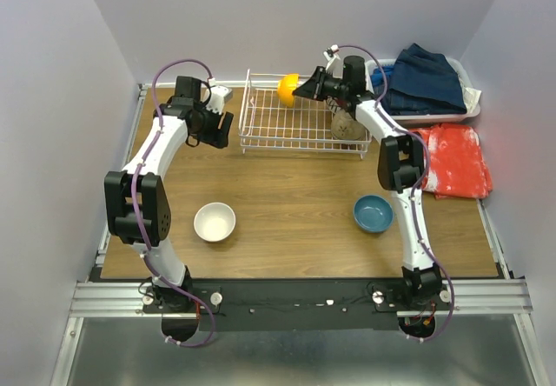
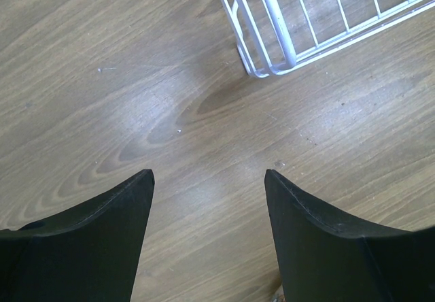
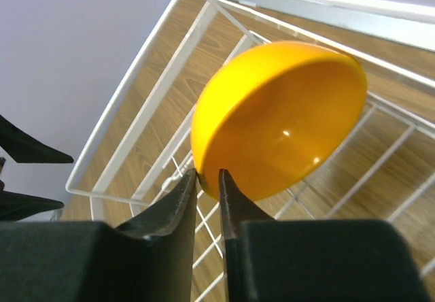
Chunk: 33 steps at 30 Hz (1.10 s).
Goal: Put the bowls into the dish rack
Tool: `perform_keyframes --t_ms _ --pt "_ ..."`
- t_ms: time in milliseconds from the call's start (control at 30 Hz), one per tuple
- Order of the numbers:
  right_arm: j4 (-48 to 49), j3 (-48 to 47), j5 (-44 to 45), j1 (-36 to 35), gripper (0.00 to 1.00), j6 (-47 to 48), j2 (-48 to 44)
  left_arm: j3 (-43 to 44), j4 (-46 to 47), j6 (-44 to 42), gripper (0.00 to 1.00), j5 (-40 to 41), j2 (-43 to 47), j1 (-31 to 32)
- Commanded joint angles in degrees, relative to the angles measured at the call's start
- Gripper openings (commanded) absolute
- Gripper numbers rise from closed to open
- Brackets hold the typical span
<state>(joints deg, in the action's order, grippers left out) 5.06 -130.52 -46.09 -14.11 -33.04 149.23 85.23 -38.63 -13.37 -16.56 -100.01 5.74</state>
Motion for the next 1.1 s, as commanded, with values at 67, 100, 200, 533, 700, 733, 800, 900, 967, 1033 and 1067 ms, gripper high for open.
perform_keyframes --t_ms 67,100,200,533,700,733,800,900,967,1033,1067 --pt "-8.04 3.51 6.01 2.51 0.36 4.47 -4.55 -1.20 1.80 0.97 0.75 -1.99 1.39 0.85" --pt "-8.74 3.52 7.05 2.86 0.38 5.69 -5.26 -1.38 2.15 0.97 0.75 -2.08 1.65 0.85" --pt "-11.38 4.13 11.08 3.65 0.45 7.36 -8.07 -1.47 2.68 0.97 0.75 -2.34 1.48 0.94" --pt "-20.44 4.82 12.69 3.82 0.54 12.91 -16.24 -1.65 7.69 1.06 0.76 -0.50 2.27 1.21" --pt "-22.63 10.01 10.84 3.65 0.54 16.33 -22.30 -2.08 10.94 1.41 0.76 1.70 4.55 1.21" --pt "-23.94 11.15 10.84 3.56 0.54 19.03 -23.53 -2.35 11.38 1.15 0.76 2.92 5.17 1.21" --pt "-25.88 15.89 11.89 2.95 0.54 23.26 -28.36 -3.31 12.09 0.27 0.77 4.51 6.83 1.29" --pt "-29.13 26.49 12.95 1.46 0.55 35.37 -37.14 -6.46 13.58 -2.17 0.78 9.69 10.25 1.21" --pt "-30.02 32.14 13.83 0.58 0.55 43.74 -42.33 -8.84 14.11 -3.94 0.79 13.72 12.19 1.12" --pt "-30.72 39.88 14.70 -0.74 0.56 49.18 -49.36 -13.50 15.16 -5.96 0.80 15.67 15.27 0.86" --pt "-31.33 41.90 14.80 -1.27 0.56 50.34 -51.21 -14.99 15.34 -5.97 0.81 16.11 16.24 0.59"
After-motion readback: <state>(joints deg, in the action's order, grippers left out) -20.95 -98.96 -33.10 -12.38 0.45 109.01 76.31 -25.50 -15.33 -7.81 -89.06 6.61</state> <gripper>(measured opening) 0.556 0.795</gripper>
